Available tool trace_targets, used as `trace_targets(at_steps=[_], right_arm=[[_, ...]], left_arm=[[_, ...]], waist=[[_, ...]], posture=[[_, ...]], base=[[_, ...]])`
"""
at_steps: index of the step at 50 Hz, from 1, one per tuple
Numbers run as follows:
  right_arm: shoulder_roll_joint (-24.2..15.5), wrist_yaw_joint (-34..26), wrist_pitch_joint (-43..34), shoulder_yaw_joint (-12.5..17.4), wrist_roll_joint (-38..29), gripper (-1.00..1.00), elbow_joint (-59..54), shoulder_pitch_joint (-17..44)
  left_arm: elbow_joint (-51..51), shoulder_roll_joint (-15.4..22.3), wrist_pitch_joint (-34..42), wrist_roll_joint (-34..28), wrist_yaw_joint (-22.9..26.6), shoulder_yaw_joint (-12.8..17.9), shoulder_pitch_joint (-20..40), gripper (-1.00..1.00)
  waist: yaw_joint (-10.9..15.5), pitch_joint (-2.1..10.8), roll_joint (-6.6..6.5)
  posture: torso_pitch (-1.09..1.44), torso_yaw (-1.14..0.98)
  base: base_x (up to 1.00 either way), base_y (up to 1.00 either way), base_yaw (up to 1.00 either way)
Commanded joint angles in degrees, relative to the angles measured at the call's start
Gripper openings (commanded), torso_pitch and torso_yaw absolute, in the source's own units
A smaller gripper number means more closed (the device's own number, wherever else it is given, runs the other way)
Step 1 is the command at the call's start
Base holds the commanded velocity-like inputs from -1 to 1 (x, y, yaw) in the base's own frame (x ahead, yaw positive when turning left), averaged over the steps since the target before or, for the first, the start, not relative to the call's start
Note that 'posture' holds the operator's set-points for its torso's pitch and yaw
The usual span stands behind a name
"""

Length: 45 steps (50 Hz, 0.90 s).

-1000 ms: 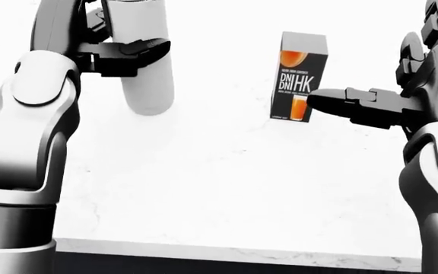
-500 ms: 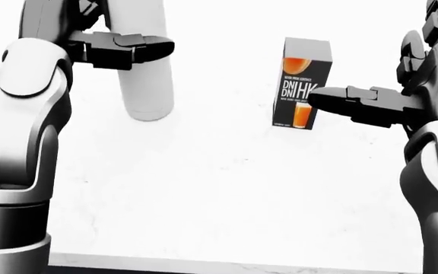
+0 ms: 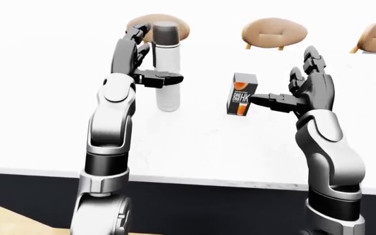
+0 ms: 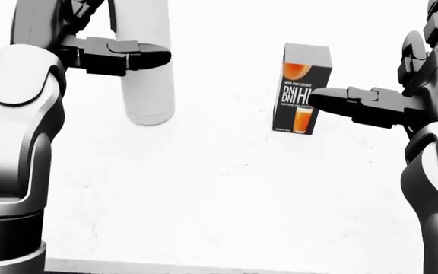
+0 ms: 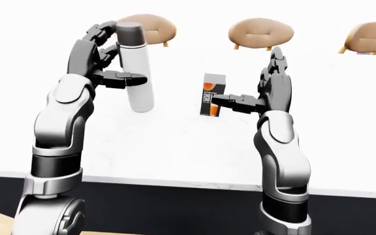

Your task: Move the drinks to the dining counter.

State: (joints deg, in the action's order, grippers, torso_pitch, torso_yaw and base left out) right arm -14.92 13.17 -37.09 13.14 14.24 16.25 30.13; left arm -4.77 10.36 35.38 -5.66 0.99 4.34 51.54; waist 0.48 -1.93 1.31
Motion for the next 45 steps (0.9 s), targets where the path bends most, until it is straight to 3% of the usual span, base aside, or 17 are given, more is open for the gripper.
trace_targets(at_steps=[1, 21, 28, 37, 45], right_arm=[[-0.7, -0.1, 1.7, 0.4, -0.1, 1.00, 1.9, 1.7], [-1.3, -0.1, 0.0, 1.6, 0.9, 1.00, 5.6, 0.3], [-3.6, 0.6, -4.4, 5.6, 5.2, 1.00, 12.2, -1.4], [-6.7, 1.9, -7.2, 11.3, 12.1, 1.00, 18.9, -4.6], [-10.6, 6.4, -10.1, 17.5, 22.3, 1.00, 25.3, -6.7]], left_arm=[[2.5, 0.5, -1.2, -0.2, -0.1, 0.3, 2.1, 0.66], [14.8, 1.7, 5.0, 1.4, 0.6, 2.0, -2.9, 0.70], [24.5, 3.7, 9.3, 3.7, 0.1, 4.2, -6.8, 0.76], [32.0, 7.2, 12.7, 8.9, -1.3, 8.5, -10.2, 1.00], [37.7, 10.4, 16.6, 14.3, -3.7, 11.9, -11.5, 1.00]], waist=[[0.0, 1.58, 0.07], [0.0, 1.42, -0.02], [0.1, 1.22, -0.09], [0.1, 1.00, -0.03], [0.2, 0.66, 0.02]], posture=[[0.00, 0.00], [0.00, 0.00], [0.00, 0.00], [0.00, 0.00], [0.00, 0.00]], base=[[0.00, 0.00, 0.00], [0.00, 0.00, 0.00], [0.00, 0.00, 0.00], [0.00, 0.00, 0.00], [0.00, 0.00, 0.00]])
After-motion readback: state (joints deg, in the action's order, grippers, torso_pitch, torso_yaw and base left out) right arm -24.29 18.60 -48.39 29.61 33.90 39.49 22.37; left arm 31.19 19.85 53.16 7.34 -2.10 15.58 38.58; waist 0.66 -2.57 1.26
